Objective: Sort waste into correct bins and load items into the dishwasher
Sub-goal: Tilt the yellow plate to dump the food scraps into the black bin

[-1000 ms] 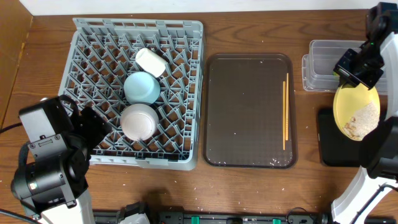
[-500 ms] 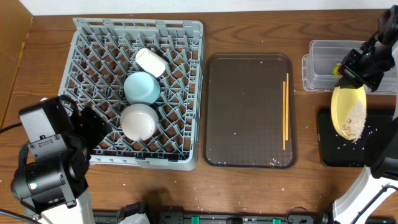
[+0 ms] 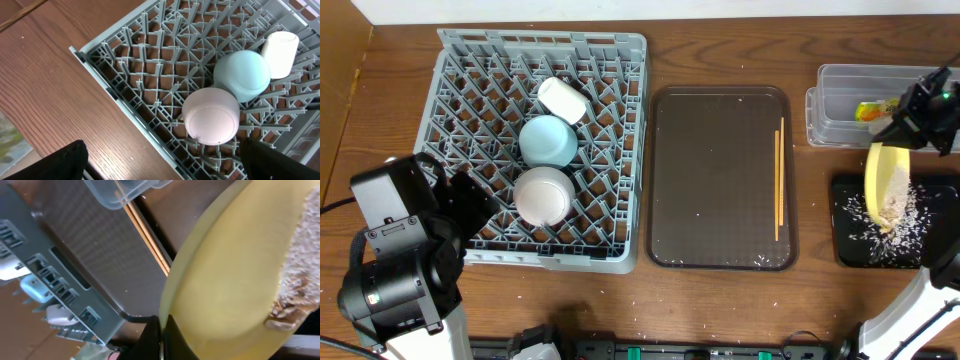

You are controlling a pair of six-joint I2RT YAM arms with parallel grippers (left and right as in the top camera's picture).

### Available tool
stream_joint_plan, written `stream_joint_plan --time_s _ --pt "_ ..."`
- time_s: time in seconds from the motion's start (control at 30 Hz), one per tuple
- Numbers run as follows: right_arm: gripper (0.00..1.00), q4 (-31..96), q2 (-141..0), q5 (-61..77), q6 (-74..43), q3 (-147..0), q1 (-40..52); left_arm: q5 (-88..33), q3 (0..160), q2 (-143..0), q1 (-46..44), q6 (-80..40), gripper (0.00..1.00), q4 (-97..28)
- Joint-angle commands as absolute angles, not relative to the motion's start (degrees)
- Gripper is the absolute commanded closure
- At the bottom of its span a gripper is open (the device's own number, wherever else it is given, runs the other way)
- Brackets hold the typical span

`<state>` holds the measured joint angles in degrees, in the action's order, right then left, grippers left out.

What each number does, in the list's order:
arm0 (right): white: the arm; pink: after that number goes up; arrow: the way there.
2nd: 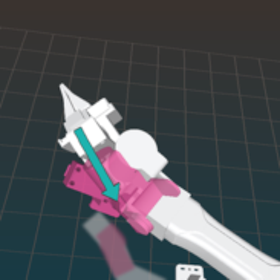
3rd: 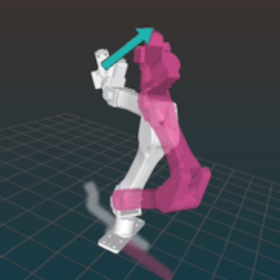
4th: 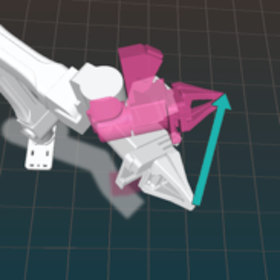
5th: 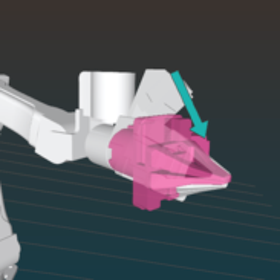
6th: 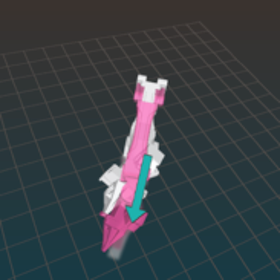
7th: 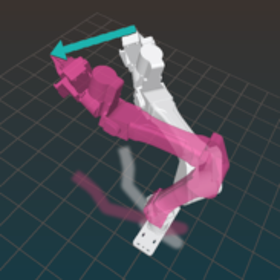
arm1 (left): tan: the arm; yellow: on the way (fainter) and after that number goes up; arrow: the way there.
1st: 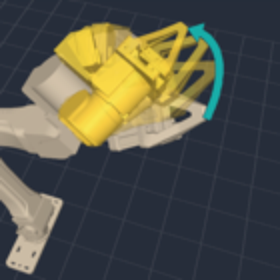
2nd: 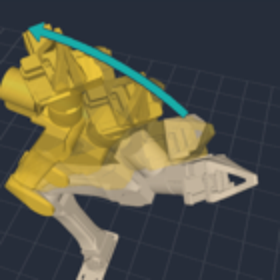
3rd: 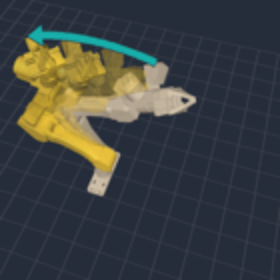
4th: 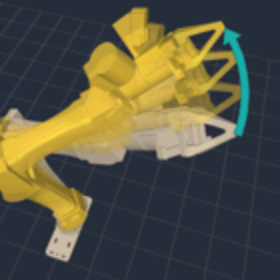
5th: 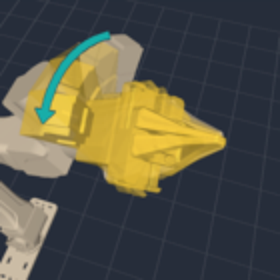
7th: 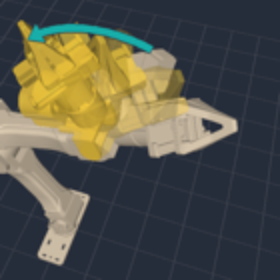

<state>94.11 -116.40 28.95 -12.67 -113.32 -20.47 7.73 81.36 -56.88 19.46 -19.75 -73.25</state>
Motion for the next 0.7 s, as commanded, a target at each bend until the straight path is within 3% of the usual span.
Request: stream_joint_plan --time_s 0.0,0.67 --pt "0.99 94.78 -114.69 34.85 -7.31 -114.3 -22.9 8.38 81.97 -56.95 19.7 -20.47 0.02 -73.36" --pt "0.99 97.32 -114.69 52.03 6.33 -105.14 -32.29 8.38 81.97 -56.95 19.7 -20.47 0.02 -73.36"
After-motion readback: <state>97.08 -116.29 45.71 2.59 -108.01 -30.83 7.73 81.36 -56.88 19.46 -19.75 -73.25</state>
